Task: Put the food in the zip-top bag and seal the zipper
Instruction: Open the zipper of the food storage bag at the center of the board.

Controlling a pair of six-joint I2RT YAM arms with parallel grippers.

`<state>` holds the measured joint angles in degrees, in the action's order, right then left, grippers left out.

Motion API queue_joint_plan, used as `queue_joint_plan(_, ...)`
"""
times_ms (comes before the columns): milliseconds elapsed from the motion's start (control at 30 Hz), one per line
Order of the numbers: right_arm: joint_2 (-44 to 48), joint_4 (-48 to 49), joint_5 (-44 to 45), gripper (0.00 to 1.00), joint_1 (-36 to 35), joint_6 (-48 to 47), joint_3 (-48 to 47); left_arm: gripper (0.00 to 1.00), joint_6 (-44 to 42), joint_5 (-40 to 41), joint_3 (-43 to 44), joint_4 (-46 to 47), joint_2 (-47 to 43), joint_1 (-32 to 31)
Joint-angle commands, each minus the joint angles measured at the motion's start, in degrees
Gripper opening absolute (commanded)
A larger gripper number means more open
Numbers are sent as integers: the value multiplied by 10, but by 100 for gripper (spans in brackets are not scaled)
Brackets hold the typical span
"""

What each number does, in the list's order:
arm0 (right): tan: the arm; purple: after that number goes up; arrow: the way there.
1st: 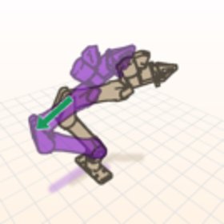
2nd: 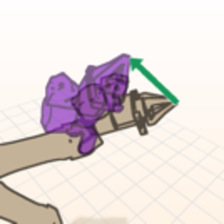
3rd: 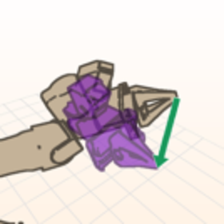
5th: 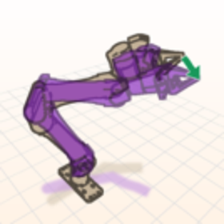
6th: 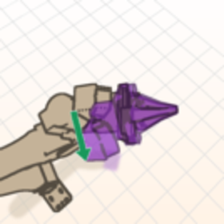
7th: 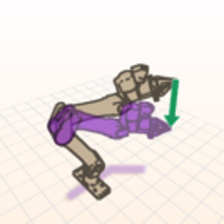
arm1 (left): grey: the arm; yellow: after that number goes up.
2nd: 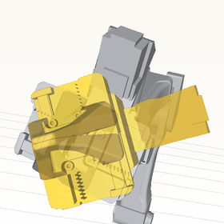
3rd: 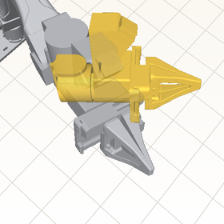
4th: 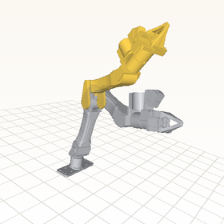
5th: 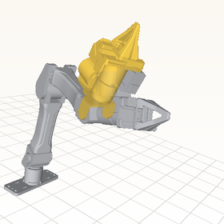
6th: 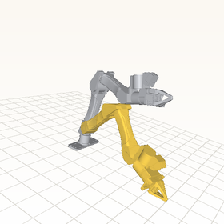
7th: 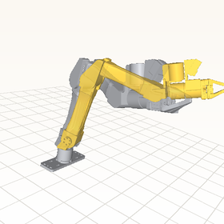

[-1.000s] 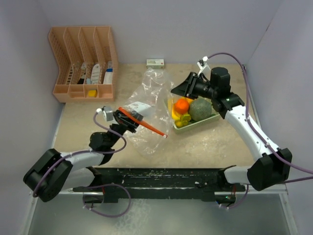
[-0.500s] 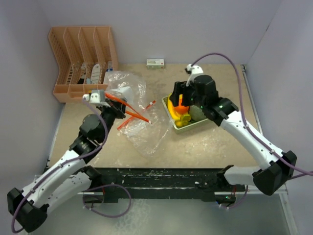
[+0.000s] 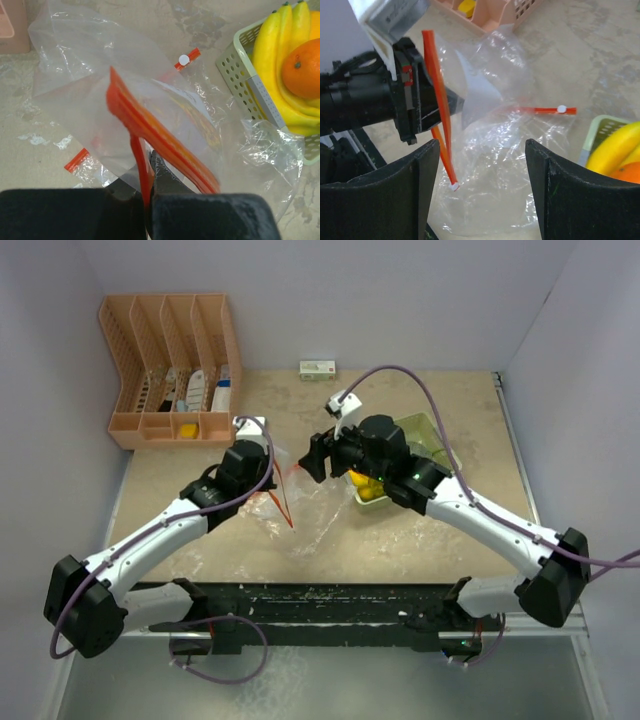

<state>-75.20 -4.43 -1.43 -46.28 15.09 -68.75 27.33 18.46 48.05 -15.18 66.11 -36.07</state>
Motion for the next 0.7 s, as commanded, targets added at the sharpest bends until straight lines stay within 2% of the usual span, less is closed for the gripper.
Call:
queue_joint_plan(0,-28,94,-29,71,-25,22,38,0,-9,-13,37,6,7,-1)
queue_joint_plan(267,-56,161,-19,70,-58,48,82,0,0,-25,45,14,6,-1)
queue_joint_plan(500,-86,197,-34,69,-66,69,83,0,5,-27,43,18,5,-1)
queue_joint_plan(667,-118,198,7,66,-75,81,78,0,9,-33,41,18,-1,-1)
